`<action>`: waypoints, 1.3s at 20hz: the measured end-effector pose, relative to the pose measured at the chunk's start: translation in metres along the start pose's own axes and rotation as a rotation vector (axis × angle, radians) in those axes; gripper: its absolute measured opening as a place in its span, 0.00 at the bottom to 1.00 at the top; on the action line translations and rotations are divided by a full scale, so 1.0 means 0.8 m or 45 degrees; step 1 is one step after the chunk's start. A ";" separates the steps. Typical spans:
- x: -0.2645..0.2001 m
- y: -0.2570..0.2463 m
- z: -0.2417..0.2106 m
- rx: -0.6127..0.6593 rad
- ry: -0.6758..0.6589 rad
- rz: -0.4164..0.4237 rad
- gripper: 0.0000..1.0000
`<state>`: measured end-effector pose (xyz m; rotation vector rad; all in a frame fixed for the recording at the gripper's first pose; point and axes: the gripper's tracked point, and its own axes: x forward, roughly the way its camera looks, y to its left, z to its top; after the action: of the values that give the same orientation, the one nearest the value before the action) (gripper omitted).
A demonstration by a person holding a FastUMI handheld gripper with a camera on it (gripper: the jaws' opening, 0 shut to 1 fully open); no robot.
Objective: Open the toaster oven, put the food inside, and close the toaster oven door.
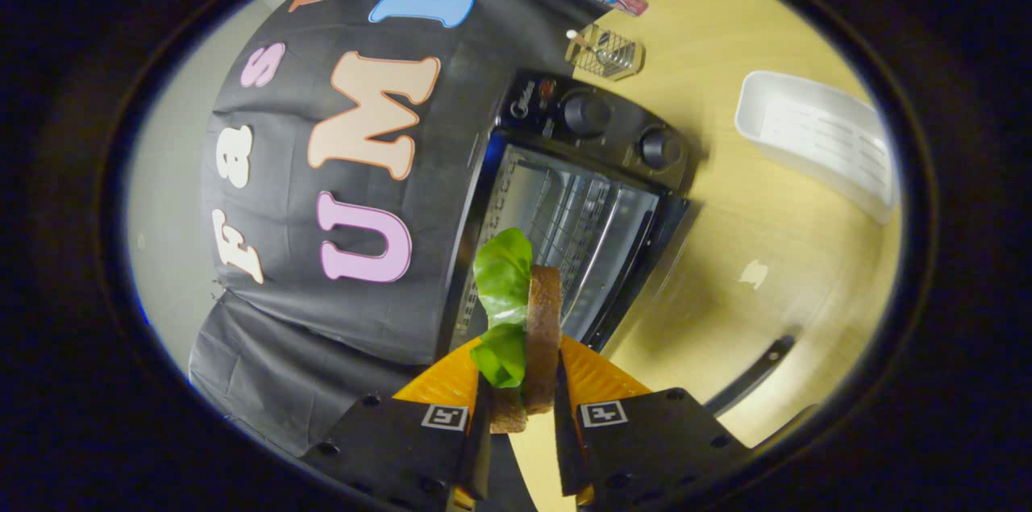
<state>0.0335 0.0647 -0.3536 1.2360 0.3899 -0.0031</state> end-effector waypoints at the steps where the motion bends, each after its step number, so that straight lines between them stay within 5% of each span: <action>1: 0.014 -0.002 -0.002 0.000 -0.017 -0.015 0.36; 10: 0.099 0.002 0.014 0.035 -0.195 -0.050 0.36; 21: 0.138 0.002 0.040 -0.179 -0.332 -0.075 0.44; 26: 0.119 -0.013 0.062 -0.472 -0.391 -0.233 0.68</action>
<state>0.1345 0.0351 -0.3777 0.8136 0.2209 -0.2641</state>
